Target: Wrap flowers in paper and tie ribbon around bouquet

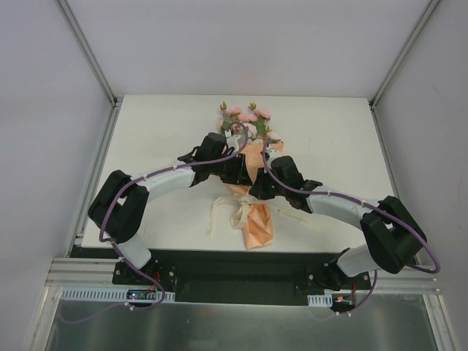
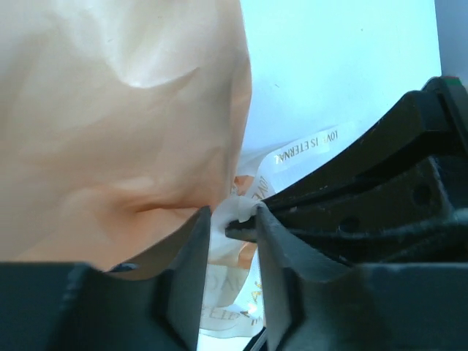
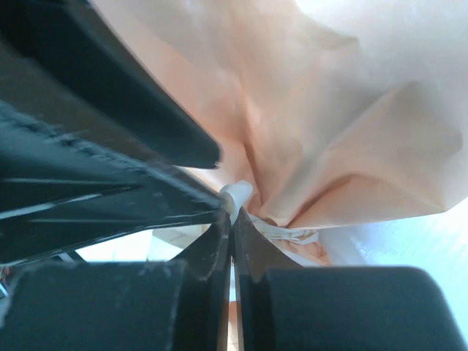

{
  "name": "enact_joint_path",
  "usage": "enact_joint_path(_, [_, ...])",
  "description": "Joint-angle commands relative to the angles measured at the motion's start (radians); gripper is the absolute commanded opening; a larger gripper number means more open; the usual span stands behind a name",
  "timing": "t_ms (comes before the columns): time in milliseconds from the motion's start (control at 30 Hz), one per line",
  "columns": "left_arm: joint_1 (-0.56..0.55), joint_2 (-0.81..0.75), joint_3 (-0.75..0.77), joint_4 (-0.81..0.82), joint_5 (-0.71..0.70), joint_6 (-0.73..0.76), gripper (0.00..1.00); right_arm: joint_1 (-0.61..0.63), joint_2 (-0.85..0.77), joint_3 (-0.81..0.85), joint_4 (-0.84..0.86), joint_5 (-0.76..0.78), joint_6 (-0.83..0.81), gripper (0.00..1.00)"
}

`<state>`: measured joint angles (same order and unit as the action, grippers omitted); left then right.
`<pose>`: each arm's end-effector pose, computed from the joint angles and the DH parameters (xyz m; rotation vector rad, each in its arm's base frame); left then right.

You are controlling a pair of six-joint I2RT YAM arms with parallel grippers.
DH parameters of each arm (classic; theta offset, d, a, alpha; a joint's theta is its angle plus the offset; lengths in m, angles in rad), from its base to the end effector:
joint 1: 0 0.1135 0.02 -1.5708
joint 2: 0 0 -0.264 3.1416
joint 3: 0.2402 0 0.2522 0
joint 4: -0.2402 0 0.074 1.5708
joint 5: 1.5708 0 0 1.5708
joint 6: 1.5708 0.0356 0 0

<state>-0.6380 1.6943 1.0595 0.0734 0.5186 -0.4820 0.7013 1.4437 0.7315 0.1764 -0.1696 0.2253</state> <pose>0.2900 -0.2370 0.2227 0.5090 2.2393 -1.1774 0.2291 0.2014 0.2050 -0.6171 2.0960 0.7212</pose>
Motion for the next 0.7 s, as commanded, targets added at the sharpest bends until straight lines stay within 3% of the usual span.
enact_joint_path(0, [0.023, -0.174, -0.079, 0.017, -0.040, 0.006, 0.39, -0.002, 0.018, 0.045, 0.000, 0.059, 0.026, 0.00])
enact_joint_path(100, [0.035, -0.311, -0.189, 0.019, -0.083, 0.069, 0.46, -0.002, 0.023, 0.049, 0.002, 0.042, 0.037, 0.01])
enact_joint_path(133, [0.034, -0.343, -0.240, 0.019, -0.091, 0.104, 0.66, 0.000, 0.026, 0.054, 0.000, 0.036, 0.042, 0.00])
enact_joint_path(167, [0.034, -0.367, -0.263, 0.019, -0.089, 0.115, 0.76, -0.002, 0.026, 0.057, 0.001, 0.030, 0.046, 0.00])
enact_joint_path(333, [-0.029, -0.417, -0.357, 0.040, -0.042, 0.132, 0.76, -0.002, 0.024, 0.066, 0.001, 0.010, 0.078, 0.00])
enact_joint_path(433, [-0.095, -0.360, -0.343, 0.045, -0.092, 0.144, 0.73, -0.003, 0.023, 0.074, -0.003, -0.001, 0.092, 0.00])
enact_joint_path(667, [-0.120, -0.268, -0.323, 0.074, -0.110, 0.148, 0.69, -0.011, 0.024, 0.097, -0.035, -0.016, 0.083, 0.01])
